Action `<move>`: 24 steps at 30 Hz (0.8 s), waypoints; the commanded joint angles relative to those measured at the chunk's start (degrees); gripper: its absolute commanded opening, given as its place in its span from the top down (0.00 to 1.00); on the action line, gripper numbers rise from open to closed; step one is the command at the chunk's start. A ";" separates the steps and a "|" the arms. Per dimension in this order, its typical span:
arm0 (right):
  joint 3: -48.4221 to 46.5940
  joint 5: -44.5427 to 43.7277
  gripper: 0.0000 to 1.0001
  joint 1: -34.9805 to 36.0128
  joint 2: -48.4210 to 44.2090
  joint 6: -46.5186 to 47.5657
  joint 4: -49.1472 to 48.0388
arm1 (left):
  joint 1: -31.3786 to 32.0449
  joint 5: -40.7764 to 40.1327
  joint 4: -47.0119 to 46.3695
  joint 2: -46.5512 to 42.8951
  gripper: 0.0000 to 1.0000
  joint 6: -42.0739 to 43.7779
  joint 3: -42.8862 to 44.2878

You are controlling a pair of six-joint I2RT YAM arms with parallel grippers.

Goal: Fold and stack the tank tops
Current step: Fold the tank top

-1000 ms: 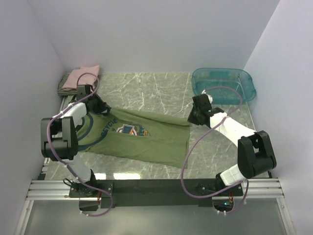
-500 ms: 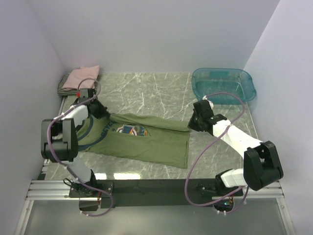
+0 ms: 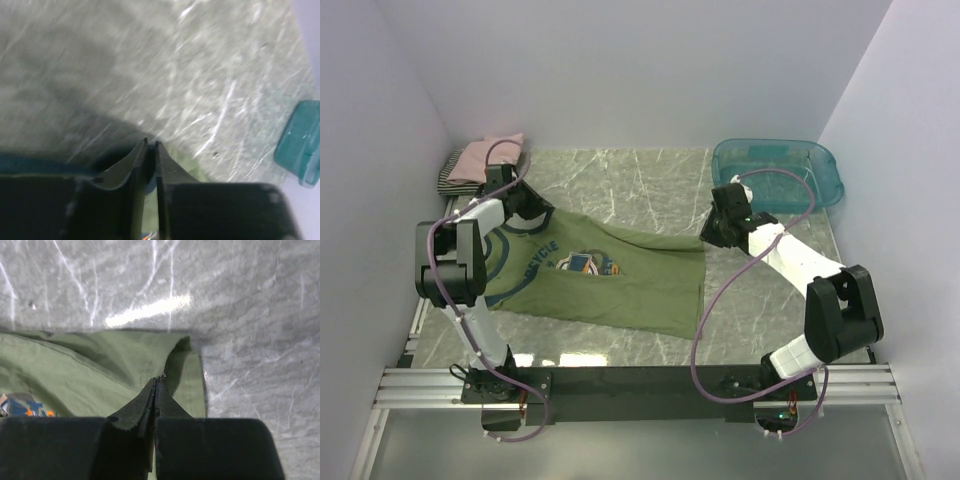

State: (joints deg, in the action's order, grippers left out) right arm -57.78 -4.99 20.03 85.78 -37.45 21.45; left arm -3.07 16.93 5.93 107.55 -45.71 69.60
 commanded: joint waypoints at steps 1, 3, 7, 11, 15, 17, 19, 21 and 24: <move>2.05 0.16 1.00 -0.26 -2.89 0.10 -1.32 | -0.36 1.88 -3.73 -3.57 0.81 -0.16 -4.64; 2.67 -0.10 1.00 -0.43 -2.55 0.01 -1.50 | -0.62 1.09 -3.21 -3.05 0.71 -0.17 -5.80; 1.53 -0.54 1.00 -0.96 -0.09 0.54 -2.37 | -1.15 -0.30 -1.55 -2.25 0.53 -0.17 -1.42; -3.11 -1.33 1.00 -2.80 4.39 1.15 -3.17 | -1.24 -4.26 5.12 -1.47 0.49 2.03 7.98; -8.48 -1.60 1.00 -4.99 12.02 1.33 -3.26 | -1.24 -7.08 13.47 0.99 0.51 2.30 16.34; -10.94 -1.25 1.00 -5.62 14.41 1.07 -3.00 | -0.89 -7.44 16.91 2.05 0.52 2.64 18.90; -11.57 -1.33 1.00 -6.23 16.69 0.80 -2.99 | -0.10 -7.44 20.49 3.80 0.53 3.61 21.26; -11.57 -0.90 1.00 -6.93 17.84 0.45 -3.26 | 0.87 -6.91 21.92 5.12 0.55 4.05 22.33; -9.03 -0.54 1.00 -7.99 16.54 -0.69 -5.44 | 2.71 -5.85 23.68 7.85 0.57 4.14 23.21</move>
State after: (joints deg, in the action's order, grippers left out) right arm -67.05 -4.86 13.19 103.90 -37.15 18.81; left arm -2.52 10.63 23.24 112.29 -43.13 91.42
